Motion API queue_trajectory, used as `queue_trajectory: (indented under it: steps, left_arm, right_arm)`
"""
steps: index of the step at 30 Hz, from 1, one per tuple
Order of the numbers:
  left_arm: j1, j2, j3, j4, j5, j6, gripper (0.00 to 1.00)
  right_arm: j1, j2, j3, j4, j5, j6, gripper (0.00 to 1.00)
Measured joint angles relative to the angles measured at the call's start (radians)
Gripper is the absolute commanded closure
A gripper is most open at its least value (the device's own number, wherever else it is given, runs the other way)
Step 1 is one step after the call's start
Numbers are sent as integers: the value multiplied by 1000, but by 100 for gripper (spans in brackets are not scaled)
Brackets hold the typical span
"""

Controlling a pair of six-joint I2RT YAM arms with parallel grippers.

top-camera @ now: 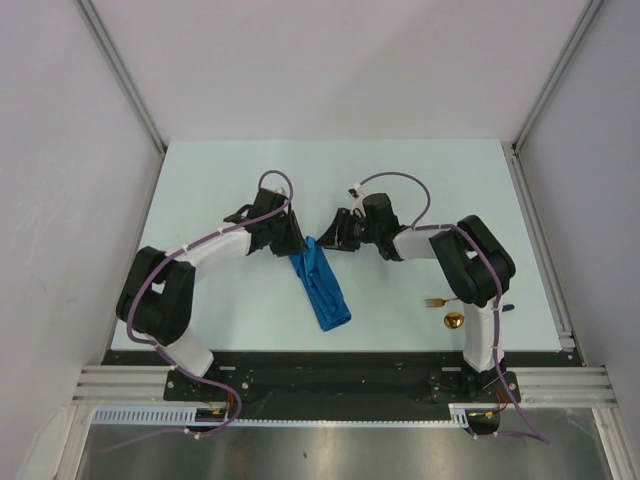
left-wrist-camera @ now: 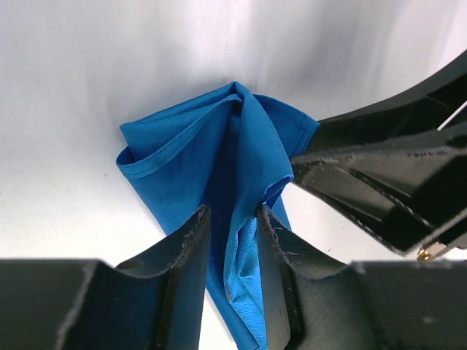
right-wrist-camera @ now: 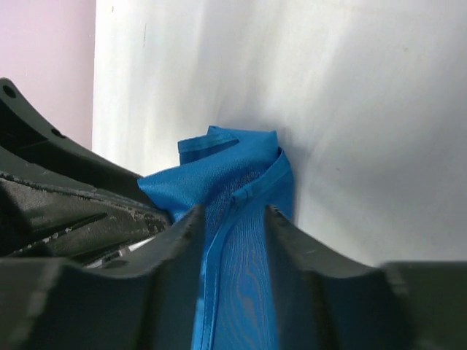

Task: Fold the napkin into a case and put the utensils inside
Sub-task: Fold the 2/3-rectangle-folded napkin at the center of the board.

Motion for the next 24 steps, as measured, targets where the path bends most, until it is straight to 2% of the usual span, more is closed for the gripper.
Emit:
queue_trajectory:
  steps: [5, 7, 8, 9, 14, 24]
  left_arm:
    - [1, 0, -6, 14, 11, -8, 65]
    - [1, 0, -11, 21, 16, -9, 65]
    - [1, 0, -15, 23, 18, -9, 65]
    - [1, 0, -17, 23, 18, -9, 65]
    - [2, 0, -41, 40, 18, -17, 65]
    - [9, 0, -88, 69, 16, -30, 74]
  right_arm:
    - [0, 31, 28, -1, -3, -9, 78]
    - [0, 44, 36, -3, -4, -13, 88]
    - [0, 49, 39, -4, -4, -14, 97]
    - [0, 52, 41, -5, -5, -19, 100]
    - [6, 57, 53, -13, -11, -29, 100]
    - [60, 39, 60, -37, -18, -36, 100]
